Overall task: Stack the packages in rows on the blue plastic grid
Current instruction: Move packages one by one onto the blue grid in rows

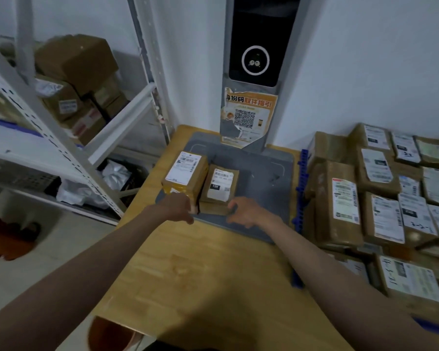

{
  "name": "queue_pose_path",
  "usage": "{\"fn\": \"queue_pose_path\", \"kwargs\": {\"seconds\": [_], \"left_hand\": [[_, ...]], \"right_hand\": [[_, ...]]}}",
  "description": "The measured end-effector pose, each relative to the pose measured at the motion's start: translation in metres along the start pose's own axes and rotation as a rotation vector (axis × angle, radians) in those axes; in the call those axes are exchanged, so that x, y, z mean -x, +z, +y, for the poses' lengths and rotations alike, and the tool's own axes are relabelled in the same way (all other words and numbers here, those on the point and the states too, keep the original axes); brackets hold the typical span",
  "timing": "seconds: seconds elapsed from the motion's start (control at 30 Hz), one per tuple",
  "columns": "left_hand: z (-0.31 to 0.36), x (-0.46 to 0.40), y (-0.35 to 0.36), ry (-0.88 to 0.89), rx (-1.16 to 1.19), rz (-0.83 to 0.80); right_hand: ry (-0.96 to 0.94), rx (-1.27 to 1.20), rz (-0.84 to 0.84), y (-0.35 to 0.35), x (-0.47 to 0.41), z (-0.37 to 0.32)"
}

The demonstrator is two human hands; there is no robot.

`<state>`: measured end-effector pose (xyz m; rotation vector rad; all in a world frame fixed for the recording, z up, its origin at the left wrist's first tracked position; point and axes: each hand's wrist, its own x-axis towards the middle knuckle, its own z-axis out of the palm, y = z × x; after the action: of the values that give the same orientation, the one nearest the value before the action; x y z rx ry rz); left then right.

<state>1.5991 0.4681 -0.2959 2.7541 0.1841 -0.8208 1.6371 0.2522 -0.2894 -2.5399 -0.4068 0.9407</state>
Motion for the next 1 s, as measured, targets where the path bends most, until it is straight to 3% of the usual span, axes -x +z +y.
{"fn": "queue_pose_path", "kwargs": {"seconds": [0.17, 0.47, 0.8, 1.0], "left_hand": [[-0.058, -0.013, -0.017, -0.067, 0.011, -0.103], [-0.106, -0.041, -0.035, -0.064, 0.192, 0.026], [-0.103, -0.073, -0.022, 0.033, 0.608, 0.03], [-0.094, -0.071, -0.017, 0.05, 0.56, 0.103]], "right_hand": [[0.019, -0.053, -0.008, 0.025, -0.036, -0.041], [0.0, -0.18, 0.108, 0.052, -0.074, -0.092], [0.039, -0.448, 0.144, 0.048, -0.089, -0.101], [0.028, -0.476, 0.211, 0.054, -0.084, -0.1]]}}
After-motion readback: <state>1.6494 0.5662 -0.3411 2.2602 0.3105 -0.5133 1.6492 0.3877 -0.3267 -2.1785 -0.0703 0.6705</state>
